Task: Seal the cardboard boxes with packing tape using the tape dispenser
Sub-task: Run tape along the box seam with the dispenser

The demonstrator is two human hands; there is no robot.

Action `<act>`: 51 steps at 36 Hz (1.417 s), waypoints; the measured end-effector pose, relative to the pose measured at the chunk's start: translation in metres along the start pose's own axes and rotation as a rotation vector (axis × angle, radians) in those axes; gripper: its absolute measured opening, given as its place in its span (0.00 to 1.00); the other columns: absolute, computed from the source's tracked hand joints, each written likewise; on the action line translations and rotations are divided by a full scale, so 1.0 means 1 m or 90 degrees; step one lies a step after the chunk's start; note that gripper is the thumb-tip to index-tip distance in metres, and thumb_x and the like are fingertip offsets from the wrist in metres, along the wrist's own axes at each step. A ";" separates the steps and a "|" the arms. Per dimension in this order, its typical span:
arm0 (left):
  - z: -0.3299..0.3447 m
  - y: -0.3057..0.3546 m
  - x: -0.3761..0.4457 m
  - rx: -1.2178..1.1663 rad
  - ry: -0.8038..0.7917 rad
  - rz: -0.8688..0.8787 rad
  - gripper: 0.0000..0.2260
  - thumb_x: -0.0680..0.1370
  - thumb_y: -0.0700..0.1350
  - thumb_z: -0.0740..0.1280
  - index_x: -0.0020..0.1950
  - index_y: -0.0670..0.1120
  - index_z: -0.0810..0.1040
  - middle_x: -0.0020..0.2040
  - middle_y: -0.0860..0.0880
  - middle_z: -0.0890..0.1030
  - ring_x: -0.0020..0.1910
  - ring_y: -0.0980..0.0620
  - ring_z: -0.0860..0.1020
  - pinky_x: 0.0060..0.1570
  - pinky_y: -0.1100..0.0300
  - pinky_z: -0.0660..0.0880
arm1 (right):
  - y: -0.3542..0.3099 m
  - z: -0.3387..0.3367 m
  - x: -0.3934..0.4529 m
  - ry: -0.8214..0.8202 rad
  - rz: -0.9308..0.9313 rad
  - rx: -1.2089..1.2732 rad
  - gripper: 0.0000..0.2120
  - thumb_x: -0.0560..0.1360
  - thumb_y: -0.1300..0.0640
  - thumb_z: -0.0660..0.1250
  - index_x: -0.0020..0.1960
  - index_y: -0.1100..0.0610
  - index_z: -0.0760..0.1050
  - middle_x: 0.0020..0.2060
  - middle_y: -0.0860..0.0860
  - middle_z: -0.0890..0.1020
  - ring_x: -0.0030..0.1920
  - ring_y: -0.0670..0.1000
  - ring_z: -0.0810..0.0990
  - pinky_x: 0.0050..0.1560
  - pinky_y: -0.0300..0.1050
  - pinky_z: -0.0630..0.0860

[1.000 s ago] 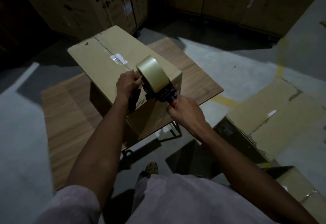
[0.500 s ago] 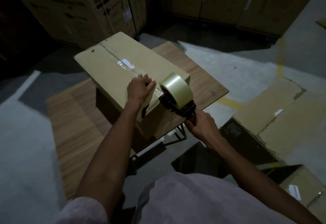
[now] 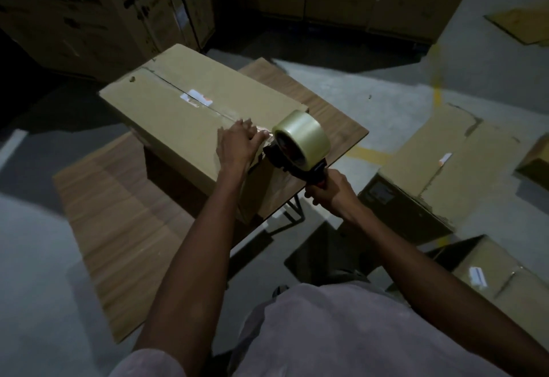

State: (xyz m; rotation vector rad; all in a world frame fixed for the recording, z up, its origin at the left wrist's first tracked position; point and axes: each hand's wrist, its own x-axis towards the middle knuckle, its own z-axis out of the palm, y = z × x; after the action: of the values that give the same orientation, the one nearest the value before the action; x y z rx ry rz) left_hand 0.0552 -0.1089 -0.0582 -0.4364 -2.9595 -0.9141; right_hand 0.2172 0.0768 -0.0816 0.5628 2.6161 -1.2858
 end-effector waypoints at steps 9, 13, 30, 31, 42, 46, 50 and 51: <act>0.006 0.016 -0.001 0.005 0.015 -0.127 0.22 0.82 0.56 0.64 0.74 0.48 0.74 0.73 0.49 0.75 0.72 0.48 0.73 0.78 0.48 0.44 | 0.000 -0.005 -0.004 -0.006 -0.080 -0.051 0.04 0.80 0.57 0.67 0.47 0.56 0.75 0.40 0.56 0.81 0.41 0.59 0.81 0.40 0.50 0.78; 0.003 0.008 0.001 -0.017 0.008 -0.104 0.18 0.81 0.55 0.66 0.65 0.47 0.83 0.74 0.50 0.74 0.76 0.52 0.67 0.78 0.46 0.48 | 0.004 -0.013 -0.002 0.009 -0.140 -0.069 0.12 0.80 0.53 0.69 0.42 0.44 0.67 0.35 0.45 0.74 0.34 0.44 0.73 0.32 0.40 0.63; 0.005 0.013 -0.008 -0.144 0.078 -0.096 0.18 0.77 0.52 0.73 0.62 0.42 0.84 0.69 0.47 0.79 0.73 0.51 0.71 0.75 0.45 0.63 | 0.039 -0.040 -0.017 -0.045 -0.152 -0.138 0.08 0.79 0.51 0.70 0.55 0.53 0.74 0.43 0.52 0.81 0.41 0.55 0.81 0.42 0.52 0.80; 0.006 0.013 -0.008 -0.143 0.073 -0.097 0.19 0.77 0.53 0.73 0.62 0.42 0.83 0.69 0.47 0.78 0.73 0.51 0.71 0.75 0.46 0.63 | 0.041 -0.041 -0.017 -0.048 -0.147 -0.134 0.09 0.79 0.52 0.70 0.55 0.53 0.75 0.43 0.52 0.81 0.41 0.54 0.81 0.41 0.51 0.80; 0.013 0.008 -0.004 -0.127 0.080 -0.092 0.20 0.76 0.55 0.73 0.62 0.43 0.83 0.69 0.47 0.79 0.72 0.50 0.73 0.74 0.45 0.66 | 0.035 -0.046 -0.014 -0.096 -0.096 -0.097 0.12 0.77 0.57 0.70 0.41 0.49 0.67 0.35 0.52 0.77 0.32 0.52 0.76 0.32 0.45 0.70; 0.011 0.006 -0.004 -0.122 0.078 -0.087 0.20 0.76 0.56 0.73 0.61 0.44 0.84 0.69 0.47 0.79 0.71 0.50 0.74 0.74 0.46 0.66 | 0.028 -0.049 -0.011 -0.147 -0.086 -0.050 0.06 0.76 0.59 0.68 0.43 0.55 0.70 0.33 0.55 0.76 0.29 0.55 0.75 0.32 0.50 0.73; 0.010 0.005 -0.003 -0.126 0.079 -0.076 0.19 0.77 0.54 0.73 0.61 0.42 0.84 0.69 0.47 0.79 0.71 0.49 0.74 0.74 0.46 0.66 | 0.026 -0.055 -0.014 -0.149 -0.068 -0.016 0.05 0.77 0.60 0.67 0.44 0.53 0.72 0.32 0.53 0.75 0.26 0.51 0.73 0.28 0.45 0.72; 0.010 0.005 -0.003 -0.132 0.079 -0.075 0.19 0.77 0.53 0.73 0.62 0.42 0.84 0.69 0.47 0.79 0.71 0.50 0.74 0.74 0.46 0.65 | 0.026 -0.056 -0.016 -0.147 -0.061 -0.007 0.06 0.77 0.60 0.67 0.44 0.53 0.72 0.32 0.53 0.74 0.26 0.52 0.73 0.28 0.46 0.72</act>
State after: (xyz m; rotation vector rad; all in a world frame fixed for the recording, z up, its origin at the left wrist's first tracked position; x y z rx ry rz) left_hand 0.0602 -0.0997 -0.0640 -0.2017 -2.8150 -1.2187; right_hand 0.2428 0.1316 -0.0613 0.2711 2.4830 -1.2785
